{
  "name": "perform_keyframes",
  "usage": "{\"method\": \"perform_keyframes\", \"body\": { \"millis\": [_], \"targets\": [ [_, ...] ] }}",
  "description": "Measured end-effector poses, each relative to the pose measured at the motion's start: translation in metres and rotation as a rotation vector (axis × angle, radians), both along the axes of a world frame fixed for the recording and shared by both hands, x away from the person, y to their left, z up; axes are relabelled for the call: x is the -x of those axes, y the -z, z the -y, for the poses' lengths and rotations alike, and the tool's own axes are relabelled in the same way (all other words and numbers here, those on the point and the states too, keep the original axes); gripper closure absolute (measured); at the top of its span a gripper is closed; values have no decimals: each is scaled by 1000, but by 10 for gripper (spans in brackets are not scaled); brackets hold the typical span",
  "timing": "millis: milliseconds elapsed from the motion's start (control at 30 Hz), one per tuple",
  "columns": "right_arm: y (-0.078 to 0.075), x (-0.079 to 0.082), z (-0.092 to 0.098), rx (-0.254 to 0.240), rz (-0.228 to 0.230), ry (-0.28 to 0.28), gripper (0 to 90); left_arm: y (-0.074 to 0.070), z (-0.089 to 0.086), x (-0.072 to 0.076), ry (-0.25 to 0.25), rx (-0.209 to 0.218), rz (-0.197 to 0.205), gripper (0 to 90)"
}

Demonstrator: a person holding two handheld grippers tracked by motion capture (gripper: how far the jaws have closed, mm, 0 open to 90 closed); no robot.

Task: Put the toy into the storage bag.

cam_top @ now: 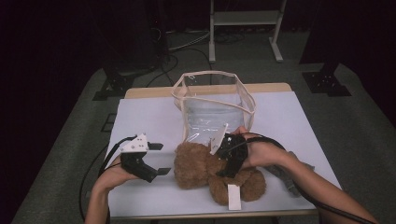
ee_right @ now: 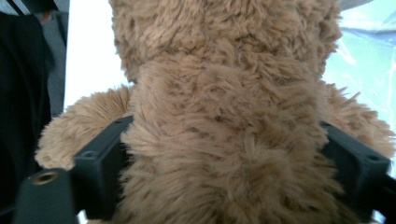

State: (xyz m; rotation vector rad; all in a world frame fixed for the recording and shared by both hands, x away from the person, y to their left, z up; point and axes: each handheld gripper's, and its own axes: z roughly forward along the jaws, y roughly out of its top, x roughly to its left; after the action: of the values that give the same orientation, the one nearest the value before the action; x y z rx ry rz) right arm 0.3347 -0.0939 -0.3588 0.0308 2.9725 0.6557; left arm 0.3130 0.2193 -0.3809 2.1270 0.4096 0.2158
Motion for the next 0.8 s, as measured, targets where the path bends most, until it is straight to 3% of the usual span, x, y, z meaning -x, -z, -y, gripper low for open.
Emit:
{"method": "perform_keyframes", "body": {
  "millis": [400, 800],
  "targets": [
    [3, -3, 7, 0, -35, 12, 471, 0, -1, 0, -3, 2, 1, 87],
    [-5, -5, 14, -79, -51, 24, 597, 1, -5, -1, -12, 13, 0, 87]
  ]
}}
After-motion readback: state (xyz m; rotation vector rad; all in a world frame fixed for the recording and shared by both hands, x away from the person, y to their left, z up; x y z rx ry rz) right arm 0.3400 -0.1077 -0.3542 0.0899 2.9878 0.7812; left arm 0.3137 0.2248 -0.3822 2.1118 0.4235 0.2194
